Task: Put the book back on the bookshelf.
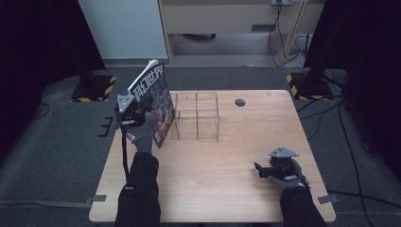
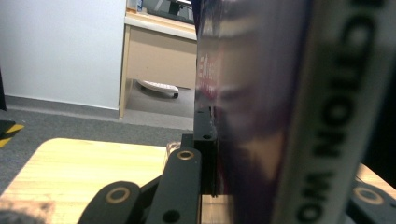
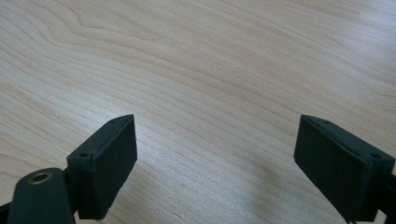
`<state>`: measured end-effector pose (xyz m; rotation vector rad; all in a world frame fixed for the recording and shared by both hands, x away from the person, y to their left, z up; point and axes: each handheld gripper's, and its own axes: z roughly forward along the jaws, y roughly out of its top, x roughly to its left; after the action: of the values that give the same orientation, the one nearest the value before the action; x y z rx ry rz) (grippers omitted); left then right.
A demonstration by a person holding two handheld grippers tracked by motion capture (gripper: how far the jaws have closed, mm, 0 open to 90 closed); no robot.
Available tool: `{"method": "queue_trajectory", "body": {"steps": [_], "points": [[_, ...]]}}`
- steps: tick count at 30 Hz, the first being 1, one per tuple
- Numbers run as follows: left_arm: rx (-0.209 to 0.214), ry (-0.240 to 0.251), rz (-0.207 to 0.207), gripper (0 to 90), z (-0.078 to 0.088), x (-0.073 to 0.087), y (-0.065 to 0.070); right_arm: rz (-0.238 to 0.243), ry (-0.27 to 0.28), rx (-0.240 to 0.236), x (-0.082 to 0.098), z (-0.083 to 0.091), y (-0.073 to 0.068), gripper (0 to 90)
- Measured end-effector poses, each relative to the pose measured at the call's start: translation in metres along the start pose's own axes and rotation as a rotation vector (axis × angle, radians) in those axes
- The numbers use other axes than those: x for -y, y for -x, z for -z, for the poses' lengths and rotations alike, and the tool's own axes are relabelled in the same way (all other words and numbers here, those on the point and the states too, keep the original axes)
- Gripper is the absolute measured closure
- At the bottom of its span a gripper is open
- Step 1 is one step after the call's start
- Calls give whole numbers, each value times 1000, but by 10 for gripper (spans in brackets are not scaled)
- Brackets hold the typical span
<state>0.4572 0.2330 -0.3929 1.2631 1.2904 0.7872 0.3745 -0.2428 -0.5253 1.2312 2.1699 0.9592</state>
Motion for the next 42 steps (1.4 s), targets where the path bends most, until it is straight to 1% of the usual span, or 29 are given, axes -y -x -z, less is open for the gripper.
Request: {"method": "queue_trajectory", "body": {"steps": [2, 9, 13, 18, 22, 27, 31, 36, 38, 40, 42], "points": [[-2, -7, 3, 819, -3, 5, 0, -4, 0, -3, 0, 1, 0, 134], [-5, 19, 6, 820, -5, 13, -1, 2, 3, 0, 0, 0, 0, 134], [-4, 23, 3, 820, -6, 16, -2, 10, -2, -3, 0, -1, 0, 133], [-2, 42, 18, 819, -6, 22, -3, 11, -4, -2, 0, -1, 0, 133], [-3, 39, 39, 819, -7, 28, -5, 10, -4, 0, 0, -1, 0, 134], [-1, 35, 54, 818, -9, 34, -7, 11, -3, -1, 0, -1, 0, 134], [6, 34, 78, 817, -10, 37, -10, 12, -3, -1, 0, -1, 0, 134], [5, 34, 83, 814, -8, 39, -13, 13, -3, -2, 0, -1, -1, 134], [-5, 27, 80, 813, -6, 40, -15, 14, -3, -2, 0, -1, -1, 134], [-13, 22, 86, 813, -4, 41, -18, 15, -4, 0, 0, -1, -1, 134], [-14, 21, 88, 812, -3, 43, -20, 13, -2, 0, 0, -1, -1, 134]]}}
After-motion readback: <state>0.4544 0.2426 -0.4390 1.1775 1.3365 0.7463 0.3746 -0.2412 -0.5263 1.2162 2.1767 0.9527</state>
